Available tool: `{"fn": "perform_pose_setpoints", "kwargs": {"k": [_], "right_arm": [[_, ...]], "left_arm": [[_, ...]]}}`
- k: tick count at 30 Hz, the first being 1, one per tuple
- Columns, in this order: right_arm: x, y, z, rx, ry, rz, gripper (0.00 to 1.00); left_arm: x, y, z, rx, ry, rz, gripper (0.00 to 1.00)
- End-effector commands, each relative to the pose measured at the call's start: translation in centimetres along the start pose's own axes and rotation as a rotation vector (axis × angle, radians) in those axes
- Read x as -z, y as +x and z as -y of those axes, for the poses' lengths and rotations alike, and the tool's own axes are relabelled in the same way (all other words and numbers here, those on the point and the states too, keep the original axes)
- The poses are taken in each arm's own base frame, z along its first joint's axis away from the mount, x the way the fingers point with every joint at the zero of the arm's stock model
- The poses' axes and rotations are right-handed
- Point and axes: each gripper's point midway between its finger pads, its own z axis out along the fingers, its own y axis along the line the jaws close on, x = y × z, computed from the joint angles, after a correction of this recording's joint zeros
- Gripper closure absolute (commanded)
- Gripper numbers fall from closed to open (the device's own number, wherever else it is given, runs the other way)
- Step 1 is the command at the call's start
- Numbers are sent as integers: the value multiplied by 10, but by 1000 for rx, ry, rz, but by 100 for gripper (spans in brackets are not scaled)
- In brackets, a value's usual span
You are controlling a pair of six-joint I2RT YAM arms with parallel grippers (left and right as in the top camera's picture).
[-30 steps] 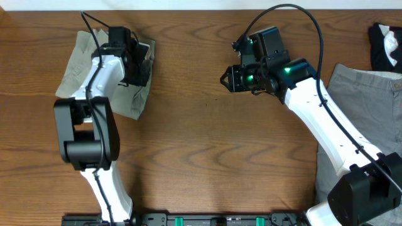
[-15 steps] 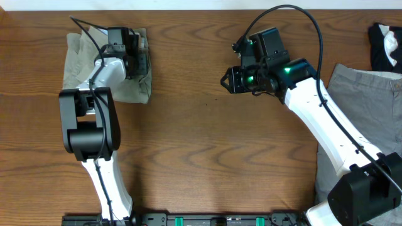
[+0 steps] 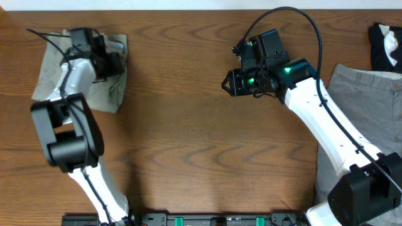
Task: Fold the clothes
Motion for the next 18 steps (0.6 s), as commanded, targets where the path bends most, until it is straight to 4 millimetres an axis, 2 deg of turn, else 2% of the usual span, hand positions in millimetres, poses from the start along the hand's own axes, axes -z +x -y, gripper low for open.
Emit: {"fn": "perform_pose_setpoints", "kwargs": {"k": [1,7,11,14,18], "right_arm": [[-2,1,2,9,4,-7,66],[0,-17,-1,31,-15,62,62],[6,-26,-1,37,-15,98,66],[30,-34,1,71,-6,155,66],[92,-52,7,106,77,326,64]], "left_arm": [[74,-41,31,-43,73,148,27],[156,-40,47,-53,78,194,25],[205,-36,59,-71,88,239,26],[236,-20,88,-220,178,246,26],[269,17,123,-369,248,204,26]]}}
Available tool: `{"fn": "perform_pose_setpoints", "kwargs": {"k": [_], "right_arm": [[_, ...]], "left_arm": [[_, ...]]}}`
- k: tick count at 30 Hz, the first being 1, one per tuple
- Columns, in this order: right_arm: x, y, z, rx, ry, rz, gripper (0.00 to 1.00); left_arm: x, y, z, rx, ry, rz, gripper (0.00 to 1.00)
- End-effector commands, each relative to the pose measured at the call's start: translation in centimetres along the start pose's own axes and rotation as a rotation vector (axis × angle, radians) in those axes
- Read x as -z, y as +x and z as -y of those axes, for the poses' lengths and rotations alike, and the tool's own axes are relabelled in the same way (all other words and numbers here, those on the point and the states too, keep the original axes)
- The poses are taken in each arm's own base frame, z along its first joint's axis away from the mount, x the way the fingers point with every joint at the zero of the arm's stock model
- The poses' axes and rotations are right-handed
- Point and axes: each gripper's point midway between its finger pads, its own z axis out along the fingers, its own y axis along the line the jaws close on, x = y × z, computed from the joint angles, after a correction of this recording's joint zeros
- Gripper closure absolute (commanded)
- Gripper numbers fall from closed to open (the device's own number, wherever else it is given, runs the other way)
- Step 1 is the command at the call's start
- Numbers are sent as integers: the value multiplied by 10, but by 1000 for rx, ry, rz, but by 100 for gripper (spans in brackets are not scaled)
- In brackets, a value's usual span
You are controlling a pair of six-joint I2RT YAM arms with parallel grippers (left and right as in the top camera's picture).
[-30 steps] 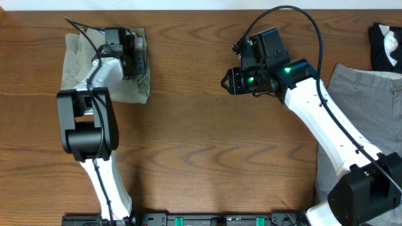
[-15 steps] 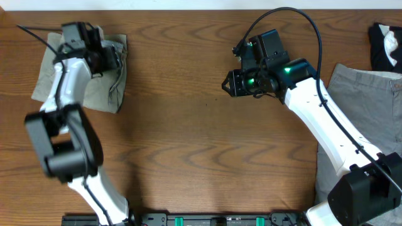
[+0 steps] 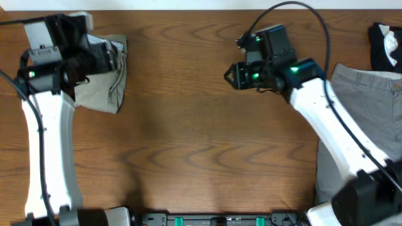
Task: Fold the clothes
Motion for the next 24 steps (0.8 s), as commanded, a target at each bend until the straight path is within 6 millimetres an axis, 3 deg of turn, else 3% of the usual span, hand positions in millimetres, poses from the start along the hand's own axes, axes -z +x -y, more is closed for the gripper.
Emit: {"fn": "perform_pose_setpoints", "kwargs": {"k": [1,5,6,7,8,11,13,18,24], "right_arm": [[81,-37,7,67,113,237,64],[160,-50,13,71,244,437,55],[179,-49,13,78,267,478,50],[197,-46,12,84,288,511,44],[212,-42,11,82,304,539,35],[245,-28,8,80,334,595,23],[259,-21,5,82,332,616,1],[281,-12,-3,91,319,669,1],[277,0,-2,87,314,623,1]], "left_arm": [[32,11,51,-210,116,3,26],[60,38,92,-355,180,-33,25],[67,41,99,-376,179,-28,18],[72,43,103,-393,173,-22,2],[77,44,106,-401,161,-15,2],[86,44,106,-356,123,6,2],[89,44,107,-354,122,13,2],[87,44,106,-360,122,5,2],[85,45,106,-359,122,0,2]]}}
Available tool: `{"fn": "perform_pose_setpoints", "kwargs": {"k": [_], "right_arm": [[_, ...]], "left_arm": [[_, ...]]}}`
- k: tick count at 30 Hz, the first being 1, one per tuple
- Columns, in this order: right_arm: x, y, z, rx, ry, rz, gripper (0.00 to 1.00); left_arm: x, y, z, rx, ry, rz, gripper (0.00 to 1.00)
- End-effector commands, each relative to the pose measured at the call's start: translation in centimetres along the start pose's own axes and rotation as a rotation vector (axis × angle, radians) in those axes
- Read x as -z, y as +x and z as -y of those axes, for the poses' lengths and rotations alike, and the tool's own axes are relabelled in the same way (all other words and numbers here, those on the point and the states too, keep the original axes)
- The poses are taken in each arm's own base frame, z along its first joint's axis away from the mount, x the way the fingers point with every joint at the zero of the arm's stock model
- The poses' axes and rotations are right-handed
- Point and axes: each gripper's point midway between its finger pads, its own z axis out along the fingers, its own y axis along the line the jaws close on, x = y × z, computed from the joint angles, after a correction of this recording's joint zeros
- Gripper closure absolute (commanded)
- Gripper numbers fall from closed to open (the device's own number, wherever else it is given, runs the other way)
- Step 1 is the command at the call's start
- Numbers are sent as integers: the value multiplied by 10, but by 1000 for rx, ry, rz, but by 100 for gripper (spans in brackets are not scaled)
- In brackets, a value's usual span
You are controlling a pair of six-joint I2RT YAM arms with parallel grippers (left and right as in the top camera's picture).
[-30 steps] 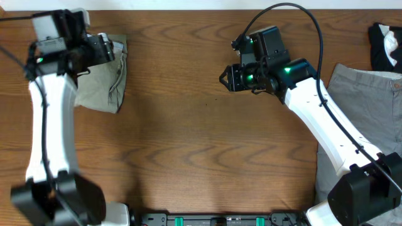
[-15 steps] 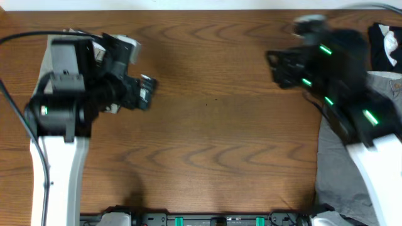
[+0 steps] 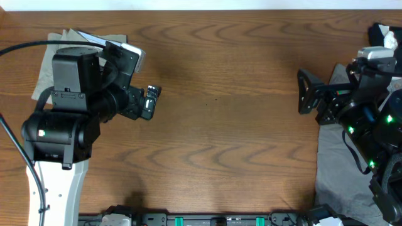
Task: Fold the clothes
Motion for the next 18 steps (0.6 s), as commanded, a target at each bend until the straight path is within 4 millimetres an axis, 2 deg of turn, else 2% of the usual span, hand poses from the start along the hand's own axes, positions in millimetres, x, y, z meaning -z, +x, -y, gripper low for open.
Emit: {"fn": "perform_pose_setpoints", "kwargs": {"k": [1,12,15,18], "right_arm": [[2,6,4,5,18,-22,1],[8,53,15,12,58,-216,1],[8,55,18,16,77,-222,1],[8,47,25,20,120,-186,1]], "left_arm": [[1,-1,-2,5,-11,-1,2],[1,-1,-2,5,-11,-3,2],[0,-1,-2,5,-11,-3,2],[1,-1,-1,5,-11,-3,2]]}}
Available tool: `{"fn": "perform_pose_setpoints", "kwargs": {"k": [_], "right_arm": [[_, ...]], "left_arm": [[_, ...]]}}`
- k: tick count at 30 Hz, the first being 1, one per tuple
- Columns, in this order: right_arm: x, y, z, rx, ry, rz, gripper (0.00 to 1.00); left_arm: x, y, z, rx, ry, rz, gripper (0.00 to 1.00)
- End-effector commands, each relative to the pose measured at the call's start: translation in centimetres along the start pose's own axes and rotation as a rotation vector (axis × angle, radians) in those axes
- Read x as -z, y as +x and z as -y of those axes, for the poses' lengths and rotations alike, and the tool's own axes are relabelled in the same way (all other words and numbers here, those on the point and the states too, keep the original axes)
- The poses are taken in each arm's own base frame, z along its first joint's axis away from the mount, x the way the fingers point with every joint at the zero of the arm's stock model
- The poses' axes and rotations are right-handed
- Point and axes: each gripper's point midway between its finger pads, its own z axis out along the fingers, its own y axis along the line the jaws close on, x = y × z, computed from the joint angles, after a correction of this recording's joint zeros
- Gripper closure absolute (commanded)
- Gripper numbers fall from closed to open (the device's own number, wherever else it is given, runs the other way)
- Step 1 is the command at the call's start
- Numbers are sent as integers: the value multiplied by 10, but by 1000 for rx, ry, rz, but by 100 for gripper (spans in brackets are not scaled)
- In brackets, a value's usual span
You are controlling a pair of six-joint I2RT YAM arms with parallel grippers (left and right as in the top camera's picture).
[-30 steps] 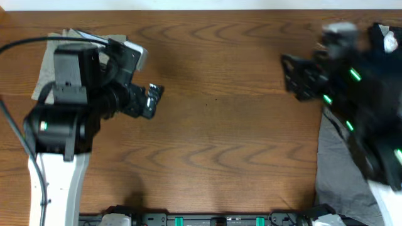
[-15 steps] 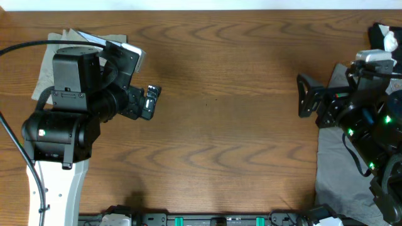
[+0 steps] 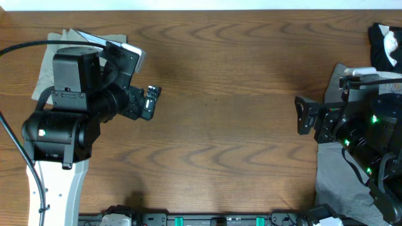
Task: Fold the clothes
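Note:
A folded beige cloth (image 3: 47, 63) lies at the back left, partly hidden under my raised left arm. My left gripper (image 3: 150, 103) hangs over bare wood just right of that cloth, open and holding nothing. A grey garment (image 3: 361, 81) is spread unfolded along the right edge, mostly covered by my right arm. My right gripper (image 3: 304, 115) points left at the garment's left border, open and empty.
A black and white garment (image 3: 384, 45) lies in the far right corner. The brown wooden table (image 3: 220, 144) stretches between the two arms. The arm bases sit at the front edge.
My right arm has shifted toward the front of the table, its gripper now lower along the grey garment's left border. The left arm and the beige cloth have not moved.
My left gripper was down on the beige cloth at the back left while the right gripper hovered over mid-table. Then the left arm stood higher at the cloth. Later it was clear of the folded cloth, and the right arm was over the grey garment, where it remains.

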Motion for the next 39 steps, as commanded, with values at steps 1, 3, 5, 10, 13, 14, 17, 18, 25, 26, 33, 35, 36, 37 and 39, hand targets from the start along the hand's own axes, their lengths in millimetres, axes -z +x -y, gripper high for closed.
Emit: {"fn": "perform_pose_setpoints", "kwargs": {"k": [1,3,5,10,13,14,17,18,25,26,33,35,36,37,39], "right_arm": [[3,-12,15,0,82,60,1],[6,-28,23,-11,131,143,1],[8,-40,29,-25,166,228,1],[1,-38,42,-3,195,390,1],[-16,-10,46,-9,163,431,1],[-21,0,45,-7,147,431,1],[-39,39,47,-3,109,430,1],[-44,50,49,-3,109,435,1],[-55,103,60,-15,93,511,1],[-53,108,62,-22,92,536,1],[-55,119,69,-27,85,597,1],[-57,120,70,-27,84,608,1],[-58,120,71,-26,85,621,1],[-60,121,72,-26,86,632,1],[-66,123,73,-25,85,653,1]], "left_arm": [[1,-2,-2,4,-11,-1,2],[1,-2,-2,4,-11,-1,2],[1,-2,-2,4,-11,-1,2],[1,-2,-2,4,-11,-1,2],[1,-2,-2,4,-11,-1,2],[1,-2,-2,4,-11,-1,2],[1,-2,-2,4,-11,-1,2],[1,-2,-2,4,-11,-1,2],[1,-2,-2,4,-11,-1,2],[1,-2,-2,4,-11,-1,2],[1,-2,-2,4,-11,-1,2],[1,-2,-2,4,-11,-1,2],[1,-2,-2,4,-11,-1,2],[1,-2,-2,4,-11,-1,2],[1,-2,-2,4,-12,0,2]]}}
